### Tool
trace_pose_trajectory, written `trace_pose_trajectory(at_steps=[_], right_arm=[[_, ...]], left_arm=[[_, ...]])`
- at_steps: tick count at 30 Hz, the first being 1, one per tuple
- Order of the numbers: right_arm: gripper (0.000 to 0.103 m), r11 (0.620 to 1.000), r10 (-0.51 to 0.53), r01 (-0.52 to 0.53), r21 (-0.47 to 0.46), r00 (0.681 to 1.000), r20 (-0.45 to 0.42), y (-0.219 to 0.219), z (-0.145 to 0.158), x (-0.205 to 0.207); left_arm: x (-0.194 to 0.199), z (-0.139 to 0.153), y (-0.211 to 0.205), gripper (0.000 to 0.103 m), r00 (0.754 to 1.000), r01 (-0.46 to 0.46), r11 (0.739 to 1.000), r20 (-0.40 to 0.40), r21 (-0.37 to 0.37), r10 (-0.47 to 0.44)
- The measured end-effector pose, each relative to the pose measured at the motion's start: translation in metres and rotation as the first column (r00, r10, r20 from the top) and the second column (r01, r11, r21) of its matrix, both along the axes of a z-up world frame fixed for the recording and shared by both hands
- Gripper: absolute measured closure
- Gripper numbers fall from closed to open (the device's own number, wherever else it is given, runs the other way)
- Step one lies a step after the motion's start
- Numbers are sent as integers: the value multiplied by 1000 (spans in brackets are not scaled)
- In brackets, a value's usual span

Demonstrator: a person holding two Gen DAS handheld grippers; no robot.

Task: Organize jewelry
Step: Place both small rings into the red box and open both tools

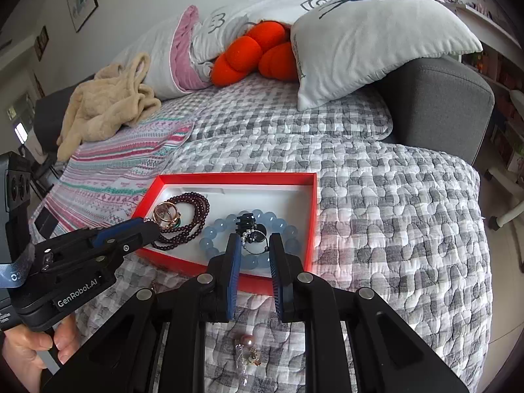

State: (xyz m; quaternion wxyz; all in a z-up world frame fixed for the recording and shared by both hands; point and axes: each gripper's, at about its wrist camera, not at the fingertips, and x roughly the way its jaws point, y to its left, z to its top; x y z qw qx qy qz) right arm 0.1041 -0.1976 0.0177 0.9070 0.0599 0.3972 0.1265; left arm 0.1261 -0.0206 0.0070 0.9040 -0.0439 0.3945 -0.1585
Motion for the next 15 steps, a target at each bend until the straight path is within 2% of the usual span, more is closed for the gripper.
trace_pose_trajectory(at_steps=[6, 8, 10, 15], right_arm=[[84, 1000, 9, -9, 4, 1000, -14, -3, -6, 6], [84, 1000, 14, -14, 5, 1000, -12, -4, -5, 6], [83, 1000, 23, -23, 3, 1000, -13, -3, -4, 6], [83, 999, 48, -48, 11, 999, -8, 1, 0, 4]], left_arm=[[2, 1, -3, 81, 1000, -3, 1000, -2, 4, 3], [-1, 3, -3, 71, 1000, 3, 1000, 0, 9, -3], [-4, 6, -3, 65, 1000, 4, 1000, 10, 18, -5], [-14, 12, 2, 60, 1000, 12, 1000, 21, 24, -12]])
